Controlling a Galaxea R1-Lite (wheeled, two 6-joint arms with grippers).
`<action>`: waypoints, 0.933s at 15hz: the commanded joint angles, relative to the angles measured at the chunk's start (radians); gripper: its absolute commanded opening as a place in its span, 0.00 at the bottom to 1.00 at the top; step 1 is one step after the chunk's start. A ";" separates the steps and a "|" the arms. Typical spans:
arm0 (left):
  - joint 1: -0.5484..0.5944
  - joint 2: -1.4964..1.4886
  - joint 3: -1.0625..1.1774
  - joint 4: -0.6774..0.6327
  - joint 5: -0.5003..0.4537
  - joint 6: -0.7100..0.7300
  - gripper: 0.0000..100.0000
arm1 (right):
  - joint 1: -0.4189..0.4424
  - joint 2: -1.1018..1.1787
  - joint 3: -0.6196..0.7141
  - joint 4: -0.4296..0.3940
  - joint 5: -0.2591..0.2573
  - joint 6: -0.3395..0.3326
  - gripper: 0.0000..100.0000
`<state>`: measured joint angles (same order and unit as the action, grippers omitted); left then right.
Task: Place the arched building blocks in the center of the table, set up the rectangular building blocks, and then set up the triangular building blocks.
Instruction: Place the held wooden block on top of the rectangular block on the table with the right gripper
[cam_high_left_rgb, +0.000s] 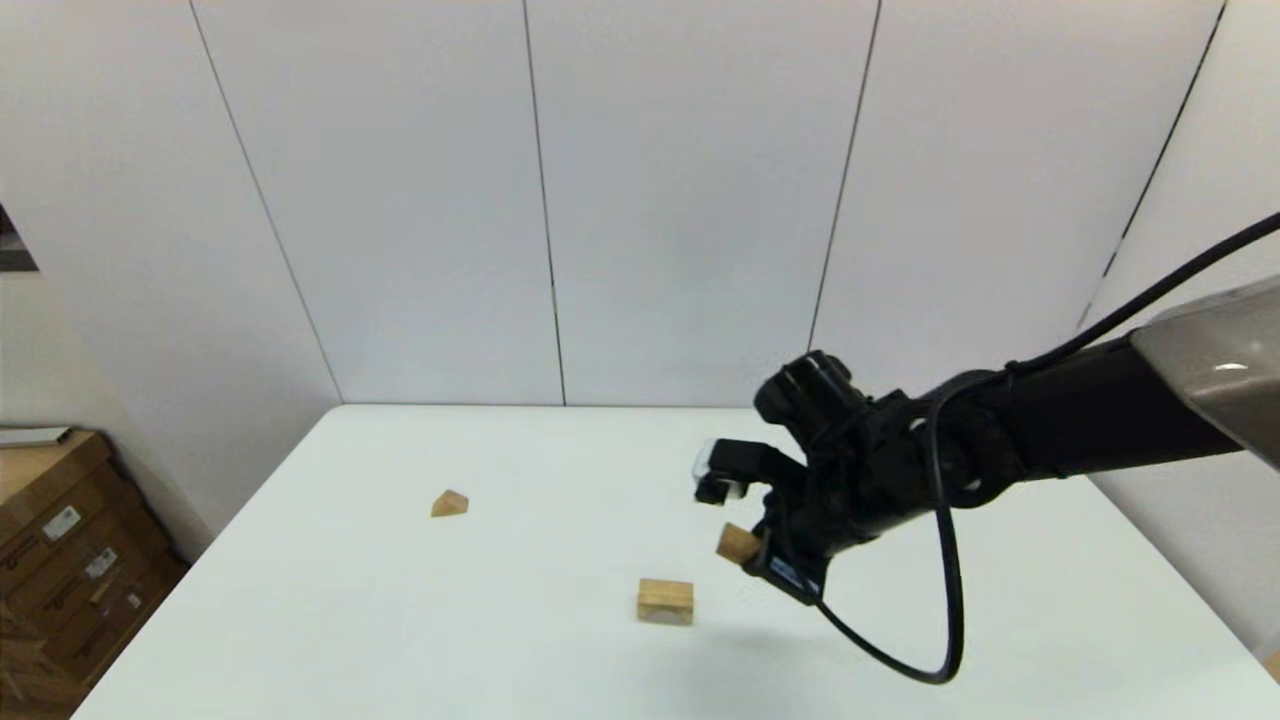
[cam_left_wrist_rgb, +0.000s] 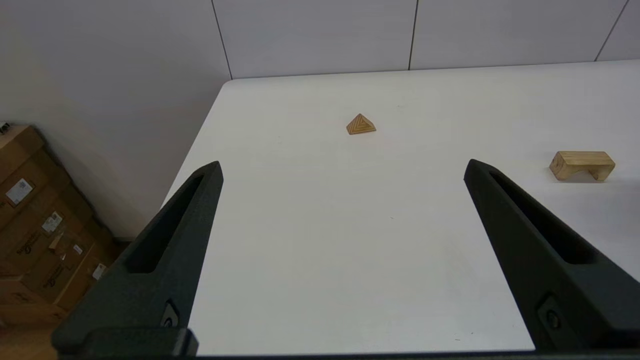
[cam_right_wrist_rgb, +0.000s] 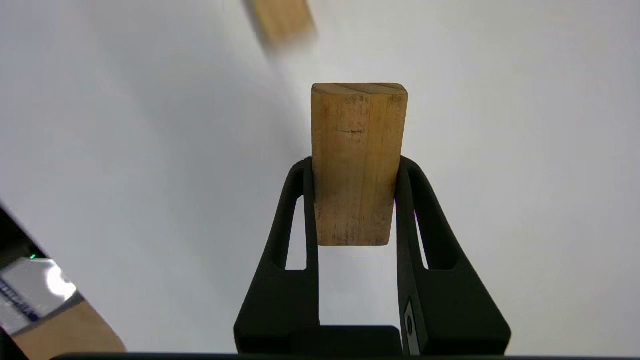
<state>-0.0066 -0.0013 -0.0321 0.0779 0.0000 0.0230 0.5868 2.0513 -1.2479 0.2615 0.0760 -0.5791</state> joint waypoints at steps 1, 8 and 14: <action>0.000 0.001 0.000 0.000 0.000 0.000 1.00 | 0.108 0.098 -0.176 0.124 -0.004 0.001 0.00; 0.000 0.001 0.000 0.000 0.000 0.002 1.00 | 0.125 0.230 -0.412 0.358 -0.005 -0.041 0.00; 0.000 0.001 0.000 0.000 0.000 0.000 1.00 | 0.128 0.360 -0.587 0.459 -0.008 -0.041 0.00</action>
<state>-0.0062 -0.0013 -0.0321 0.0779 0.0000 0.0234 0.7143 2.3457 -1.7723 0.6738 0.0681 -0.6170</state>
